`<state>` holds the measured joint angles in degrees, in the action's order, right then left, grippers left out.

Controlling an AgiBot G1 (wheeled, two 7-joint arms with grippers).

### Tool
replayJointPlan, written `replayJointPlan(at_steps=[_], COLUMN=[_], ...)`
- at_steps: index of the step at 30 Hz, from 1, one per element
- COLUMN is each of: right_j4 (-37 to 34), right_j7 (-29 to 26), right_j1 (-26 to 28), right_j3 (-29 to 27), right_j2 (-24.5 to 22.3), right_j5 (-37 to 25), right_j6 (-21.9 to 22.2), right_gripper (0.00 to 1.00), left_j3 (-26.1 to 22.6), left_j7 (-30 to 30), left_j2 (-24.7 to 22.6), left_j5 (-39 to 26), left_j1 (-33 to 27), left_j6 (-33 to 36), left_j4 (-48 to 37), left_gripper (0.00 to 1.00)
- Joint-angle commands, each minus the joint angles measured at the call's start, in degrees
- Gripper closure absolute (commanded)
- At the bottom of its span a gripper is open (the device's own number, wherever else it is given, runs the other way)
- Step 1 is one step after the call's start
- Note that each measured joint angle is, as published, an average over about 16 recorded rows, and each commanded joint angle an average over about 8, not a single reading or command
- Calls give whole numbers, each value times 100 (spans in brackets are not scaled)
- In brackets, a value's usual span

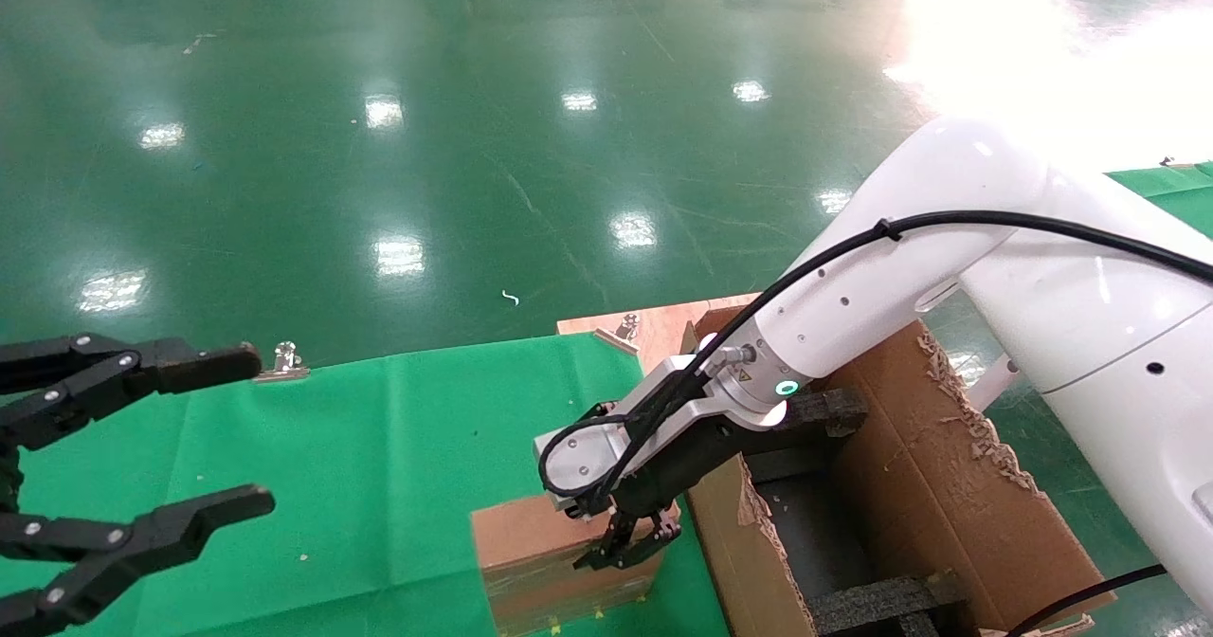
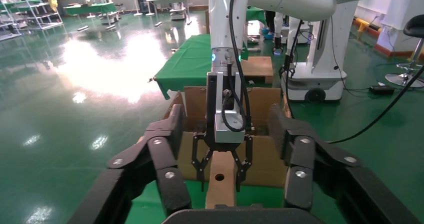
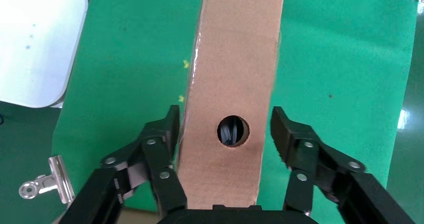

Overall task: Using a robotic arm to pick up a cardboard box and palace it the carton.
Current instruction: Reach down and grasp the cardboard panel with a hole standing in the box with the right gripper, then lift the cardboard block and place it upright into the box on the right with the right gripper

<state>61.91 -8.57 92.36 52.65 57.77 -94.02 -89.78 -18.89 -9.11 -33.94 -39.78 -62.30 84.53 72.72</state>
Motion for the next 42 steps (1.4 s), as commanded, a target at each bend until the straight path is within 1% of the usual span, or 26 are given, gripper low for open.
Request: replayJointPlan(at_steps=[1,18,23,27,33,42], right_j4=[3,7,-69,-252,-703,-1434], right_j7=[1,5,83,247,623,1276], right_j1=[-2,-3,155,495,1242,2430], right_j3=[-3,-6,-22,-60,-27,321], right_j2=[-1,-15,-74,-144,-229,-409], right_j5=[-3,4,65,153,372,727], right_j6=[-1,8,26,0,-88,-126], right_gripper=[100,100,100,100,100,100], left_j3=[0,0,-1,-1,-2,-3], left_j7=[0,0,1,1,1,2], left_j2=[0,0,0,0,0,0], left_j5=[0,2,2,3,3,4], left_j1=[0,0,-1,-1,-1,-2], left_j6=[0,0,0,0,0,0], left_j4=[0,0,-1,-2,-2,-2], left_gripper=[0,0,0,0,0,0])
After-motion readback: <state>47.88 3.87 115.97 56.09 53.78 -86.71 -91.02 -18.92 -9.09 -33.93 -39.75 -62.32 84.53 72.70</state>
